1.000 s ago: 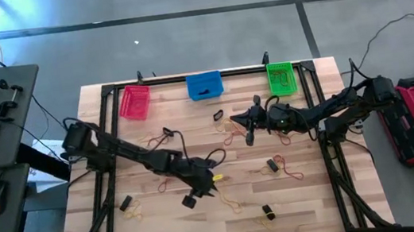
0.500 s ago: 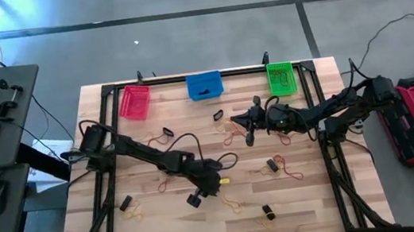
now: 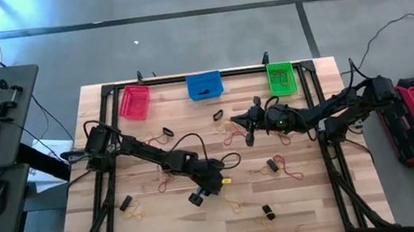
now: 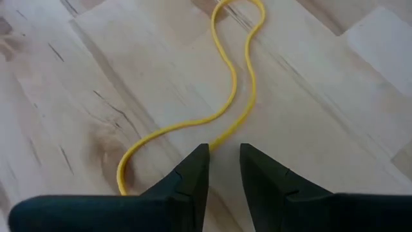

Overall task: Sort rubber bands into baskets
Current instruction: Put the yellow rubber band into the red bin

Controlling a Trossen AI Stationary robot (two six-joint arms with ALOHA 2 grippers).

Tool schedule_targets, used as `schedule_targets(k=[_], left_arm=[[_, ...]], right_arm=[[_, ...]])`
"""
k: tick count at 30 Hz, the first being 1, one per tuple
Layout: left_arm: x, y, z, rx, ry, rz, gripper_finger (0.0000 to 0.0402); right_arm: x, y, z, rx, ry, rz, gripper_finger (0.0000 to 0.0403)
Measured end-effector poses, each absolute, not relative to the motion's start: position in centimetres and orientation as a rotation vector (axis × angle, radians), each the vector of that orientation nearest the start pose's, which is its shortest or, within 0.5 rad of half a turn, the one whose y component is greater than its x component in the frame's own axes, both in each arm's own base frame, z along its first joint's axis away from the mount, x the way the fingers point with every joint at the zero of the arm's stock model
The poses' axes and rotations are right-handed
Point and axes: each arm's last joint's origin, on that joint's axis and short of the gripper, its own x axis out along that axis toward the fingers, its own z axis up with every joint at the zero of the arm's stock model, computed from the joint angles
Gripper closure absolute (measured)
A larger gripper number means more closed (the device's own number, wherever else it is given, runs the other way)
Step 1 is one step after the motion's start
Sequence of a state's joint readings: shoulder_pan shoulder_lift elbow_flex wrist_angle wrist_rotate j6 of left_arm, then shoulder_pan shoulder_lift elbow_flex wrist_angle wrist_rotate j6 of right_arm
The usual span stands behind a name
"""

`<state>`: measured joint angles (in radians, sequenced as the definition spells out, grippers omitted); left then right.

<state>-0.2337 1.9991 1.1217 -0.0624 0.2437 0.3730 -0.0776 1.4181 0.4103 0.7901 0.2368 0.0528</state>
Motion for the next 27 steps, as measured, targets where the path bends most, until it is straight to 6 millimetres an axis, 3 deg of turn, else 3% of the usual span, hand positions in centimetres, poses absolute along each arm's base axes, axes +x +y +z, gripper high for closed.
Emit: schedule_targets(k=[6,27], left_arm=[[37.77,-9.67,12.37,0.344,0.819,-0.611,0.0321],[38.18,-9.17,11.55,0.402,0.811,-0.586,0.0321]], right_arm=[[25.36,-2.65,16.81,0.034,0.215,-0.319,0.0403],[25.36,-2.65,16.78,0.037,0.217,-0.32,0.0403]])
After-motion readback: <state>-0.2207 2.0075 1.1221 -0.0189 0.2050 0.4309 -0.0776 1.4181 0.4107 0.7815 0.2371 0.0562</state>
